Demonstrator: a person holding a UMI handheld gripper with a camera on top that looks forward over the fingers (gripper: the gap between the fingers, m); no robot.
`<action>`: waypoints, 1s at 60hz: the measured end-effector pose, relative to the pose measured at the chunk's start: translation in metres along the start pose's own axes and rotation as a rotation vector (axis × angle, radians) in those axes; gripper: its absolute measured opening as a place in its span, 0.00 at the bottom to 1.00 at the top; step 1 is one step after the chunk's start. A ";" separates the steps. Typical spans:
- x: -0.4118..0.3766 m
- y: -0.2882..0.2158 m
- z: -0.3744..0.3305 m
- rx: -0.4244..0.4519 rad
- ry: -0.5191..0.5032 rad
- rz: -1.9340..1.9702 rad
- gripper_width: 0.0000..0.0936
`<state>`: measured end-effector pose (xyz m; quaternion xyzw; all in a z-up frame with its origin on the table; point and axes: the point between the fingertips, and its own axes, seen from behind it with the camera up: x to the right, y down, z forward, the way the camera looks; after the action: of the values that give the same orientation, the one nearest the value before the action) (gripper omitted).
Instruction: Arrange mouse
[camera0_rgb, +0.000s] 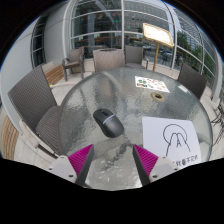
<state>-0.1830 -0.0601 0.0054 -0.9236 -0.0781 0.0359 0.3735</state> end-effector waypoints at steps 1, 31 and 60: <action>-0.001 -0.005 0.006 0.003 0.000 0.007 0.84; 0.022 -0.091 0.118 -0.016 0.091 0.062 0.79; 0.040 -0.086 0.115 -0.012 0.107 0.131 0.37</action>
<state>-0.1683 0.0864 -0.0179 -0.9296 0.0022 0.0102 0.3685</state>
